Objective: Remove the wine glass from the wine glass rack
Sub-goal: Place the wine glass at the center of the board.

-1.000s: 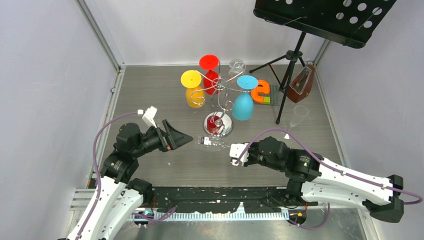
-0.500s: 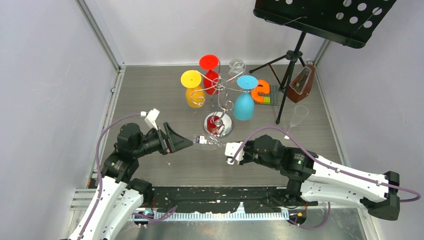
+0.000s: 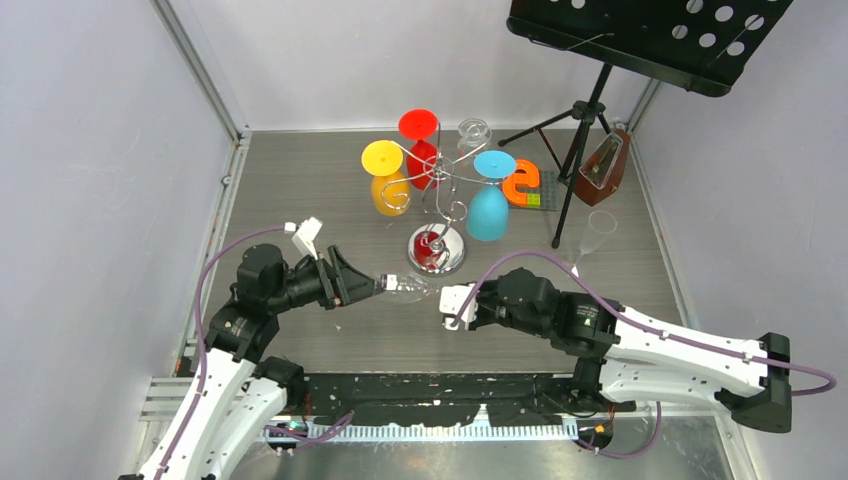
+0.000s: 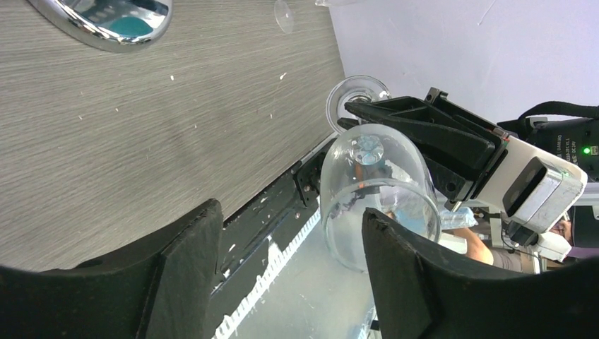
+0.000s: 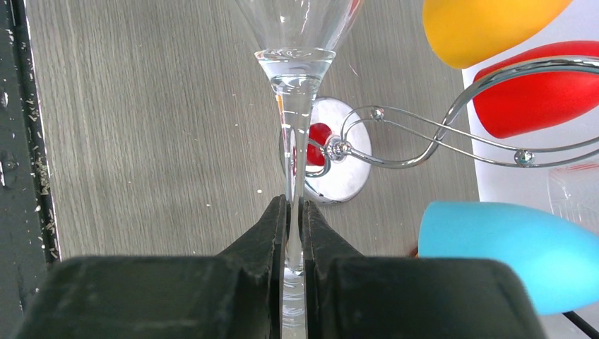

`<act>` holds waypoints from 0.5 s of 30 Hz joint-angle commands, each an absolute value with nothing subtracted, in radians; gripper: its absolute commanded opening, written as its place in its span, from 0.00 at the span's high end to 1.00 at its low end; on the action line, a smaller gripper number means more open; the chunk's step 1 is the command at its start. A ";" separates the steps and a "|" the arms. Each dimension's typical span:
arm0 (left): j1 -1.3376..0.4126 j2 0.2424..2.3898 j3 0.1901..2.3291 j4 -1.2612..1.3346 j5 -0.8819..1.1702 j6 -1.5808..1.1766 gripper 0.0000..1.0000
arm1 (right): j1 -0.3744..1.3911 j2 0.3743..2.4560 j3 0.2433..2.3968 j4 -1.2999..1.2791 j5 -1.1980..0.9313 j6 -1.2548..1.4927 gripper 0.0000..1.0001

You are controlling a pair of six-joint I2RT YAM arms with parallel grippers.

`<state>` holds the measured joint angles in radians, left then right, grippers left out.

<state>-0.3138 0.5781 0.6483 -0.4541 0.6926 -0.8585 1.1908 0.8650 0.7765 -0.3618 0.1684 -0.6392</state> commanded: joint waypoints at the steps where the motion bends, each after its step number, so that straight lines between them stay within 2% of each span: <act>1: -0.308 0.579 0.646 -0.436 0.737 -0.846 0.34 | 1.201 0.869 0.833 -0.224 0.182 -0.644 0.94; 3: -0.308 0.582 0.643 -0.440 0.739 -0.844 0.38 | 1.202 0.873 0.826 -0.209 0.185 -0.644 0.94; 10: -0.308 0.579 0.642 -0.432 0.757 -0.848 0.66 | 1.203 0.890 0.820 -0.189 0.198 -0.644 0.94; 15: -0.308 0.584 0.641 -0.420 0.769 -0.852 0.81 | 1.204 0.897 0.816 -0.189 0.202 -0.638 0.95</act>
